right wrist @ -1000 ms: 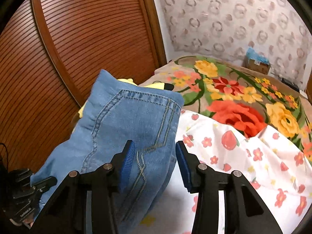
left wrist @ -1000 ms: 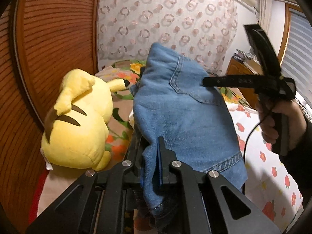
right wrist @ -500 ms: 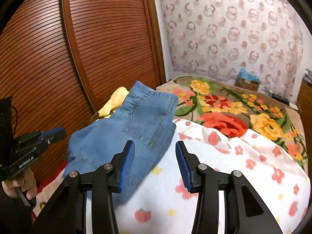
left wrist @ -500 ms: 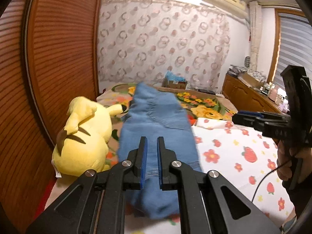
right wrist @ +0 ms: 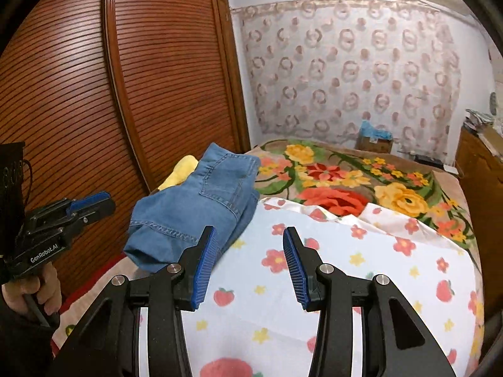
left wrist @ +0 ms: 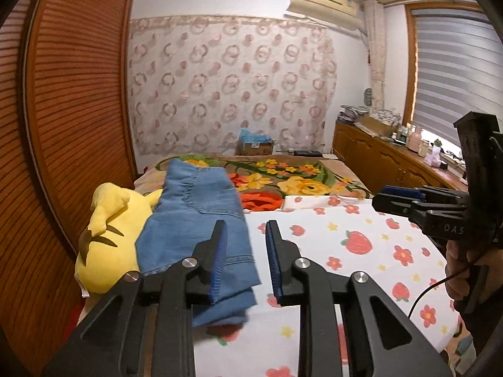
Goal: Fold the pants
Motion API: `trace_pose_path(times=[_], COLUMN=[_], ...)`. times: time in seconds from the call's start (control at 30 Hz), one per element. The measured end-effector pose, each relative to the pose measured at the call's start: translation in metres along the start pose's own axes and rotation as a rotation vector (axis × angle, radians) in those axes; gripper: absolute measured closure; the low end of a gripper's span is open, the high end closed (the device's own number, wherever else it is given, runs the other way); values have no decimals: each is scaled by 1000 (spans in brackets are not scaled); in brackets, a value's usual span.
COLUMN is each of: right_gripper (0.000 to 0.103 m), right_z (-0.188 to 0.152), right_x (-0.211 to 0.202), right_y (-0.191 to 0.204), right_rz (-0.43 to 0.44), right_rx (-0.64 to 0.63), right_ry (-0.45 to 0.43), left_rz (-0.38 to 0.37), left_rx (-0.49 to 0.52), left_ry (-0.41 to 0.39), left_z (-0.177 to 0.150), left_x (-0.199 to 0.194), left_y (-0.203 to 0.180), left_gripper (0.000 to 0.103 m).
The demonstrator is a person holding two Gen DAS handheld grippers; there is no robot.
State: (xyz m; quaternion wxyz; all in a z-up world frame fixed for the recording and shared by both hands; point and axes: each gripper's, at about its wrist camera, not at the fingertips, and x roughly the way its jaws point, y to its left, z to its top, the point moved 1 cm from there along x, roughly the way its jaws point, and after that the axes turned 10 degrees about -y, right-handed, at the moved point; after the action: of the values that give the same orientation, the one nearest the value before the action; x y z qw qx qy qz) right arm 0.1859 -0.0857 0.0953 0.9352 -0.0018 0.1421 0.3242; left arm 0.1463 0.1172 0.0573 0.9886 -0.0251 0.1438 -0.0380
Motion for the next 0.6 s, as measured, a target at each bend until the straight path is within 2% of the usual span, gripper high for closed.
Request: trace_pose_path(times=[0.07,0.13,0.2,0.23,0.3,0.37,0.6], right_gripper=[58,58,58,58,58,58,58], right_z=[-4,-8,-14,-16,-20,-26,-40], right_x=[-9,-23,-34,-39,-49,-60,-97], right_y=[1,1,3,3,4,4,11], right_rz=[-11,-20,-33,-38,-50,-60,-109], right_rx=[7,13,17,19,24,29,44], right_ry=[-10,-19,-29,-34,-41,-47,-73], left_rz=[-20,-34,-50,-56,-67,-58,-53], left_rx=[3,12,14,14,19,20,24], left_ry=[-5,-17,-20,-27,-42,-47,-60], left_z=[0,0,-1,-1,-2,-2,-6], left_x=[-5,-11,-16,-18,-23,-27,-40], left_y=[-8,-17,-25,-29,-36,-43,-61], left_gripper=[57,53,36,23,21,14,12])
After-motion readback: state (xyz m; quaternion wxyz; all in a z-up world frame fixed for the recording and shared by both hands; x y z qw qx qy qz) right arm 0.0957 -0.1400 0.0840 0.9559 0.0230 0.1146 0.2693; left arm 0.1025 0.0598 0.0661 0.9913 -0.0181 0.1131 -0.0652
